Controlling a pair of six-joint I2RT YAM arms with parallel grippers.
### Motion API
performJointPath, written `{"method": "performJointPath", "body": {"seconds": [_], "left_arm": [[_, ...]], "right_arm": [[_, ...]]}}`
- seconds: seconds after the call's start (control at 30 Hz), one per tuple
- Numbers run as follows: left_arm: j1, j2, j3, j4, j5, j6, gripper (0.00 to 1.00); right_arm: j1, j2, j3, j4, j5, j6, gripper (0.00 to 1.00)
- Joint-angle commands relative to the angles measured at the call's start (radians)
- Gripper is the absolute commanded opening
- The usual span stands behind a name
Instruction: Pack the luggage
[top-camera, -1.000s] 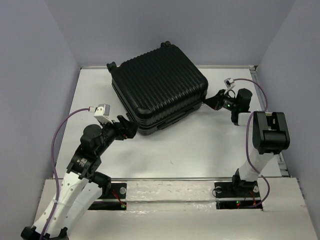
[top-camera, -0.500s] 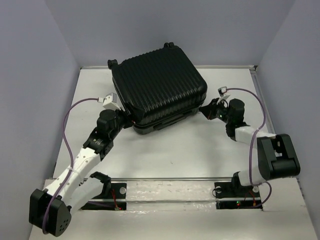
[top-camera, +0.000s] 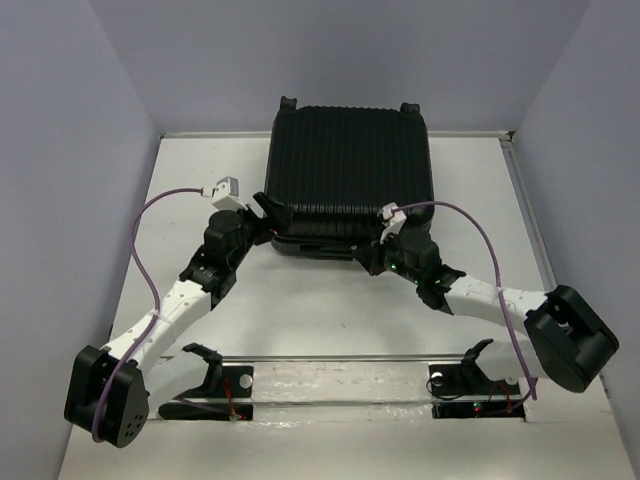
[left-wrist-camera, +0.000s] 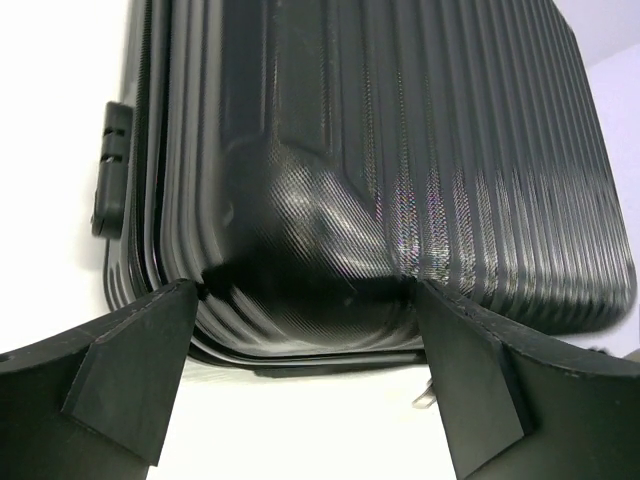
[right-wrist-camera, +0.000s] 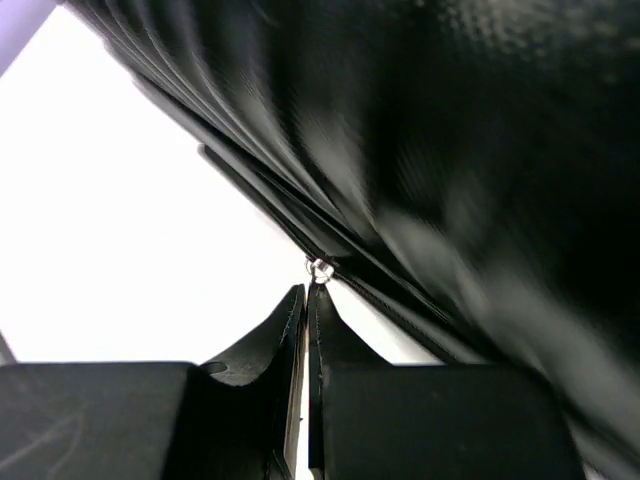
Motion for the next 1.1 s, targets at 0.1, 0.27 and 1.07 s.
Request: {"method": "performJointPath", "body": {"seconds": [0.1, 0.27, 1.07], "left_arm": [[-0.08, 0.022, 0.023, 0.116, 0.173, -0.065, 0.99], [-0.08, -0.062, 0.032, 0.022, 0.139, -0.045, 0.99], [0.366, 0.195, 0.587, -0.274, 0.268, 0.128, 0.99]], "right_arm": [[0.318, 0.231, 0.222, 0.202, 0.115, 0.112, 0.07], [0.412, 0.414, 0.371, 0.368, 0.311, 0.152, 0.07], [0.267, -0.236, 0.388, -0.626, 0.515, 0.23, 0.07]]}}
